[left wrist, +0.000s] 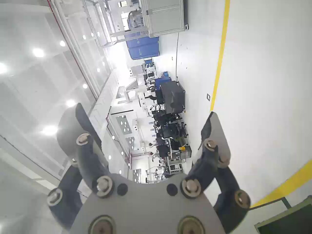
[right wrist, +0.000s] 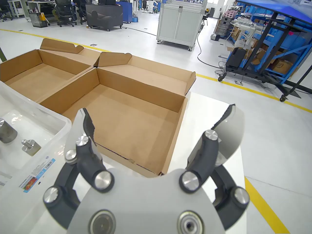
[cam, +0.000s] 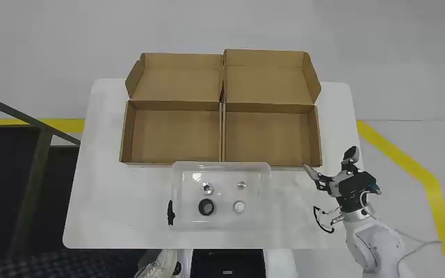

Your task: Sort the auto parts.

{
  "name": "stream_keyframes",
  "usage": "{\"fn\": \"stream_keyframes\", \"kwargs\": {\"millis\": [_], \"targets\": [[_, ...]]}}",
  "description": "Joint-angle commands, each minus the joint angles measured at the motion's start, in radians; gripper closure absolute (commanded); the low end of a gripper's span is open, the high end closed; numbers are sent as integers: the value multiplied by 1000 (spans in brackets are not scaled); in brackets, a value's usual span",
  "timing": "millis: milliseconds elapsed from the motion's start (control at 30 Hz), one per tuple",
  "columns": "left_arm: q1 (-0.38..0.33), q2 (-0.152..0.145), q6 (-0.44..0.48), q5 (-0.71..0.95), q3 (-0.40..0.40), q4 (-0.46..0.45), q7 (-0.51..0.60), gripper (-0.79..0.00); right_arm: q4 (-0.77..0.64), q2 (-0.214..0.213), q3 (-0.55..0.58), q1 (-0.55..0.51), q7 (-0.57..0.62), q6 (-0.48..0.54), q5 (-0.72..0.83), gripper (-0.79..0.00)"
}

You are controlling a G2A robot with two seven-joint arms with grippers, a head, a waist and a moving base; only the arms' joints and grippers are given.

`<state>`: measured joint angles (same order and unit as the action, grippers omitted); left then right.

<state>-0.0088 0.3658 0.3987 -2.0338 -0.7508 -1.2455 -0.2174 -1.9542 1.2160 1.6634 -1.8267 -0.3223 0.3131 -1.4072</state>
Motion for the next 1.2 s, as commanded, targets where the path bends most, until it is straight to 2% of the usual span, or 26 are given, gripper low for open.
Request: {"fn": "stream_keyframes", "kwargs": {"millis": [0, 533, 600, 900, 1167], "targets": [[0, 0, 0, 0, 0, 0, 0, -784, 0, 0, 0, 0, 0, 0, 0, -785], [0, 0, 0, 0, 0, 0, 0, -785, -1, 0, -5, 1, 1, 10, 6, -785], [0, 0, 0, 0, 0, 0, 0, -785, -7, -5, -11, 19, 59, 58, -37, -785], [0, 0, 0, 0, 0, 0, 0, -785, -89, -28, -28, 55, 133, 353, -76, -785], [0, 0, 0, 0, 0, 0, 0, -785, -119, -45, -79, 104, 175, 571, -71, -785]]}}
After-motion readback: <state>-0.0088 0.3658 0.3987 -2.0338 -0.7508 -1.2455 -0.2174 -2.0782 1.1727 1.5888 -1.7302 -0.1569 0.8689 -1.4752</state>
